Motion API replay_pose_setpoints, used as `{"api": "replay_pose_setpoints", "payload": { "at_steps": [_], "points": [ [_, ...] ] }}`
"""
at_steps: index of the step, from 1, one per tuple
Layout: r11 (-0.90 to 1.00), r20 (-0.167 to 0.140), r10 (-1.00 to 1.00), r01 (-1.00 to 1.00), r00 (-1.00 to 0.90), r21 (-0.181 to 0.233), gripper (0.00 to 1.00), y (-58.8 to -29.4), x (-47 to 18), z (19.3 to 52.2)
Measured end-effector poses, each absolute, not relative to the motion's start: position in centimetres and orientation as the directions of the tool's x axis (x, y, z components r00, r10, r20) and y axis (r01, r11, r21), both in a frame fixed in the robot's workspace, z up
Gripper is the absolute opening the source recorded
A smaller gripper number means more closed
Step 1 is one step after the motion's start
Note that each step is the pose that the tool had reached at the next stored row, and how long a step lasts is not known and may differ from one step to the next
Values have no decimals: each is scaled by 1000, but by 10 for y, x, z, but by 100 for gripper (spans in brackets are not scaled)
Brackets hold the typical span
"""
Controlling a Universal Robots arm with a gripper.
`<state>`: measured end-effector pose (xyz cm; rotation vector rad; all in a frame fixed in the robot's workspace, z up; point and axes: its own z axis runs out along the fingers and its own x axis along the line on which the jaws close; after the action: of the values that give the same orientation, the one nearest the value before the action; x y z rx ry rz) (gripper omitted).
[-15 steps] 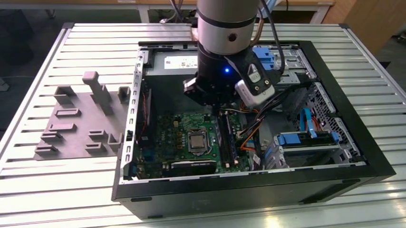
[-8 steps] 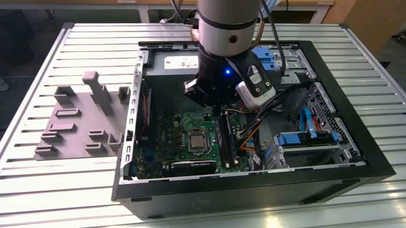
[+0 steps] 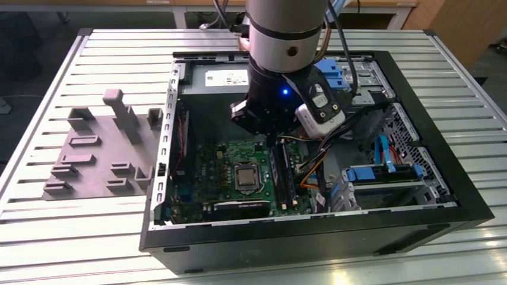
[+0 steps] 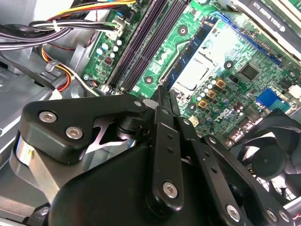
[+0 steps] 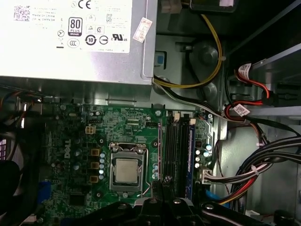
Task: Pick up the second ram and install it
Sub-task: 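Insert the second ram into the second slot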
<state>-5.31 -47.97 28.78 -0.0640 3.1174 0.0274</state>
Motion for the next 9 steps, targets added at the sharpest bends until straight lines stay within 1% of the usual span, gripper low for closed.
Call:
{"api": "replay_pose_setpoints", "payload": {
  "at_steps": [9],
  "points": [
    [999, -24, -39, -39, -999, 17, 11, -482, -52, 286]
  ]
}}
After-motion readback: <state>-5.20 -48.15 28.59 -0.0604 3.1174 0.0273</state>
